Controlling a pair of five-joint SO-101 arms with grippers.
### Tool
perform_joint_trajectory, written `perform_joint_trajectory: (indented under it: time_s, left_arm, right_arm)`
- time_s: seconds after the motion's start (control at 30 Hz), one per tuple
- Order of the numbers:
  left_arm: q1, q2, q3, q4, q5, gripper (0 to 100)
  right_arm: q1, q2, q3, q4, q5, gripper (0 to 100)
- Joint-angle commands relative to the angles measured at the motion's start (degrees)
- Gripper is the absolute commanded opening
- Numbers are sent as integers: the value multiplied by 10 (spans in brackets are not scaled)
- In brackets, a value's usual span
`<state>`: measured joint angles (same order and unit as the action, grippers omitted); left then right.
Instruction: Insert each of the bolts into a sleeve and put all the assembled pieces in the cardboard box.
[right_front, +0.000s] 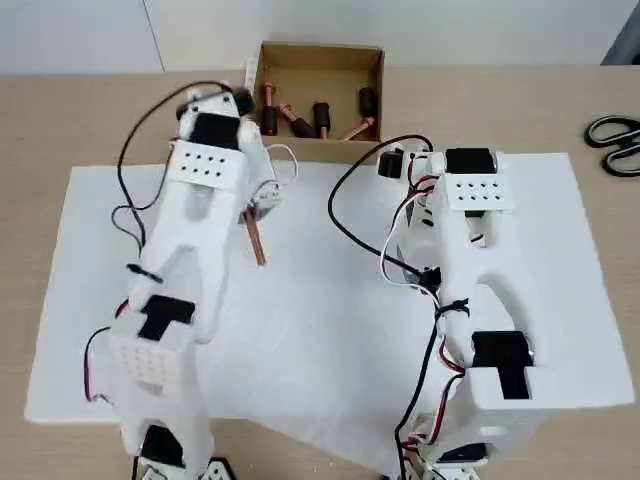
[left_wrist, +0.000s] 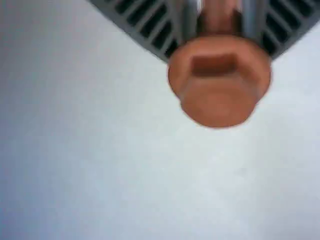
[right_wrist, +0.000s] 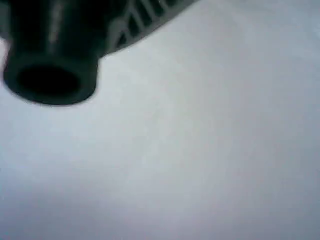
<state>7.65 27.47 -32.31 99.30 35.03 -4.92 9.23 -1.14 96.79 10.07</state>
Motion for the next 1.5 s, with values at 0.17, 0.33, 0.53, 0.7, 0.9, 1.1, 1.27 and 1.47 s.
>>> perform_joint_trajectory:
  time_s: [0.17,0.33,0.53,0.7,0.9,1.1,1.27,1.47]
  left_arm:
    - [-86,-113,-25,11,-4,6]
    - [-64,-206,-28,11,-26,6]
    - [26,-303,-24,11,-93,6]
    - [31,-318,-24,11,-92,6]
    - [39,-317,-24,11,-92,6]
    - [51,-317,-24,11,-94,6]
    - [54,-317,-22,3,-95,6]
    - [86,-323,66,-84,-119,6]
  right_arm:
    - [-1,-38,-4,6,-8,4]
    - [-3,-106,-4,4,-8,4]
    - [-3,-259,-1,3,-9,4]
    - [0,-383,44,-22,-24,8]
    - [1,-594,218,-160,-27,8]
    - [1,-705,459,-412,-25,7]
    - [-2,-754,607,-553,-23,7]
    - [-36,-799,738,-715,-28,7]
